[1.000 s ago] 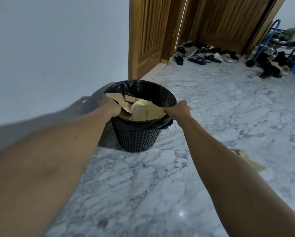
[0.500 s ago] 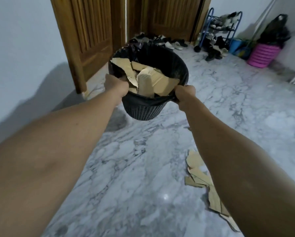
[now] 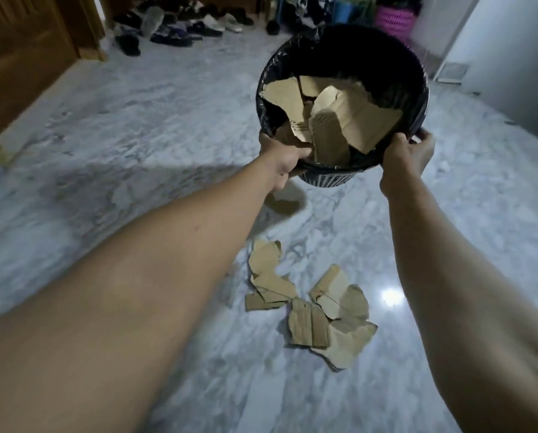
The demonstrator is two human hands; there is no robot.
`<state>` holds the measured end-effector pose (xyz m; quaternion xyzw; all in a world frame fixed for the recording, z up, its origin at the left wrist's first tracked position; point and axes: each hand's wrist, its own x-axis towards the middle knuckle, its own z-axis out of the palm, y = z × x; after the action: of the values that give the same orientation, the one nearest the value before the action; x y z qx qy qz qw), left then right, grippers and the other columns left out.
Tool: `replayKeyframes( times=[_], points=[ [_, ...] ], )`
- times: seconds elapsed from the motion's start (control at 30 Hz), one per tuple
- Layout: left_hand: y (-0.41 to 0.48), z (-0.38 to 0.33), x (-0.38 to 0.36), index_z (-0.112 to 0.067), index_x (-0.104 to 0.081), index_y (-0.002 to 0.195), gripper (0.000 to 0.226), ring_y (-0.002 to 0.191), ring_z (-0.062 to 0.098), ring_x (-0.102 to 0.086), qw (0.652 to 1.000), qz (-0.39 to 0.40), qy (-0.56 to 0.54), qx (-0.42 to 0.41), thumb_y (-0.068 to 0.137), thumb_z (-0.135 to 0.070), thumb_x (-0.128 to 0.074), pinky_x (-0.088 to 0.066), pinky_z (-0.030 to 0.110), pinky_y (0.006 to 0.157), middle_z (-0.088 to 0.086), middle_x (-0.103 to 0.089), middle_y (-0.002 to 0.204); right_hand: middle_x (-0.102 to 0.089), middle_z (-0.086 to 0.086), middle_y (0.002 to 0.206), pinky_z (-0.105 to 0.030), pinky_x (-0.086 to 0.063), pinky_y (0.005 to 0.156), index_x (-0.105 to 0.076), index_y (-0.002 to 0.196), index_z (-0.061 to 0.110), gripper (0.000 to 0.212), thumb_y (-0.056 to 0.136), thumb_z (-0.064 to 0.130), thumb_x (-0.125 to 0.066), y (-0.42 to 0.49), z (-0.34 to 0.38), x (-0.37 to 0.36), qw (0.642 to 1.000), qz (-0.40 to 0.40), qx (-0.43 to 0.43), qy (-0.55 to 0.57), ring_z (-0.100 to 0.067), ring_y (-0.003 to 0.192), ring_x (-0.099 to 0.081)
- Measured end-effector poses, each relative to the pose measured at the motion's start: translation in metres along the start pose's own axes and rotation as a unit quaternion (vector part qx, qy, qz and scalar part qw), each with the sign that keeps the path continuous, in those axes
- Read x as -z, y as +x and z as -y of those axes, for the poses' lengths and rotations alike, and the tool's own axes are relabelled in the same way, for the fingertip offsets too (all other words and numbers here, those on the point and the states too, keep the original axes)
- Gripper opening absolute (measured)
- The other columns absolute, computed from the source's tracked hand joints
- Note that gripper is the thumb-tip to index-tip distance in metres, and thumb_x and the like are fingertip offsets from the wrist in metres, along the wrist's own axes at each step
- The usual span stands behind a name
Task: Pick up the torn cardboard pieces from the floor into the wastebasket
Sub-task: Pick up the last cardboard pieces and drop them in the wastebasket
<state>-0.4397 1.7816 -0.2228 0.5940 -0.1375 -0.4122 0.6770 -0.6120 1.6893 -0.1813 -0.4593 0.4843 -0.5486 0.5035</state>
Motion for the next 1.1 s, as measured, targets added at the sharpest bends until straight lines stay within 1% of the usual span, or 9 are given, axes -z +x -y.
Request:
replayKeyframes(
  times=[0.17,0.3,0.4,0.5,0.6,0.73,0.8,0.9,1.1],
  points=[
    [0.024,0.055,-0.075,-0.005,-0.057,0.113,0.042,0.100,0.029,-0.068,0.999,-0.025,0.032,-0.016,0.076,0.002,-0.076,-0.060,0.042,0.080,0.016,-0.069,0.113,-0.062,-0.005,0.102,-0.028,-0.048,0.070,-0.049,0.121,0.010,0.034,0.087,0.004,-0.050,0.062,-0.032,0.051,0.996,-0.039,-0.072,0.033,-0.019,0.084,-0.059],
    [0.039,0.058,-0.110,-0.009,-0.061,0.110,0.019,0.097,0.027,-0.070,0.999,-0.048,0.006,-0.005,0.093,-0.015,-0.064,-0.060,0.031,0.064,0.013,-0.069,0.111,-0.060,-0.001,0.113,-0.032,-0.051,0.082,-0.047,0.128,0.014,0.036,0.094,0.016,-0.058,0.075,-0.052,0.048,0.987,-0.041,-0.135,0.074,-0.021,0.097,-0.061],
    [0.049,0.045,-0.142,-0.013,-0.065,0.097,0.012,0.091,0.025,-0.070,0.996,-0.060,0.066,-0.025,0.092,-0.023,-0.063,-0.062,0.042,0.071,0.011,-0.071,0.106,-0.061,0.002,0.119,-0.030,-0.049,0.089,-0.043,0.143,0.016,0.050,0.095,0.018,-0.059,0.090,-0.048,0.043,0.986,-0.068,-0.131,0.083,-0.019,0.104,-0.061],
    [0.064,0.039,-0.155,-0.014,-0.064,0.086,0.006,0.088,0.024,-0.070,0.994,-0.058,0.087,-0.024,0.089,-0.019,-0.065,-0.062,0.042,0.068,0.008,-0.070,0.097,-0.065,0.009,0.114,-0.030,-0.052,0.094,-0.054,0.135,0.018,0.048,0.091,0.031,-0.067,0.105,-0.059,0.041,0.992,-0.053,-0.101,0.052,-0.015,0.105,-0.064],
    [0.069,0.042,-0.149,-0.016,-0.064,0.088,0.013,0.089,0.023,-0.069,0.994,-0.036,0.097,-0.025,0.088,-0.029,-0.067,-0.062,0.042,0.068,0.005,-0.071,0.097,-0.068,0.007,0.119,-0.046,-0.055,0.097,-0.060,0.128,0.019,0.059,0.079,0.049,-0.073,0.102,-0.066,0.048,0.994,-0.043,-0.094,0.039,-0.016,0.109,-0.066],
    [0.047,0.058,-0.119,-0.023,-0.057,0.099,0.033,0.095,0.022,-0.066,0.983,-0.010,0.175,-0.055,0.080,-0.045,-0.072,-0.060,0.043,0.080,-0.002,-0.066,0.101,-0.050,-0.003,0.141,-0.044,-0.056,0.094,-0.042,0.146,0.017,0.082,0.080,0.052,-0.076,0.069,-0.073,0.073,0.991,-0.063,-0.114,-0.023,-0.023,0.121,-0.058],
    [0.028,0.075,-0.091,-0.019,-0.058,0.107,0.040,0.097,0.021,-0.065,0.952,0.063,0.291,-0.074,0.081,-0.044,-0.073,-0.058,0.039,0.083,-0.002,-0.064,0.103,-0.058,-0.005,0.125,-0.039,-0.059,0.080,-0.046,0.142,0.015,0.072,0.084,0.049,-0.073,0.040,-0.085,0.089,0.986,-0.047,-0.132,-0.087,-0.025,0.107,-0.065],
    [-0.004,0.117,-0.040,-0.016,-0.060,0.113,0.043,0.100,0.022,-0.061,0.846,0.193,0.495,-0.051,0.083,-0.044,-0.072,-0.052,0.035,0.087,0.002,-0.063,0.110,-0.065,-0.006,0.091,-0.035,-0.055,0.066,-0.055,0.134,0.008,0.057,0.089,0.038,-0.072,-0.013,-0.122,0.114,0.956,0.036,-0.185,-0.225,-0.032,0.089,-0.071],
    [-0.084,0.181,0.021,-0.025,-0.060,0.115,0.051,0.107,0.023,-0.057,0.720,0.260,0.641,-0.059,0.076,-0.056,-0.072,-0.047,0.035,0.083,0.000,-0.062,0.118,-0.069,-0.005,0.078,-0.029,-0.054,0.063,-0.068,0.088,0.011,0.029,0.076,0.033,-0.083,-0.092,-0.175,0.147,0.816,0.182,-0.204,-0.510,-0.021,0.070,-0.067]
  ],
)
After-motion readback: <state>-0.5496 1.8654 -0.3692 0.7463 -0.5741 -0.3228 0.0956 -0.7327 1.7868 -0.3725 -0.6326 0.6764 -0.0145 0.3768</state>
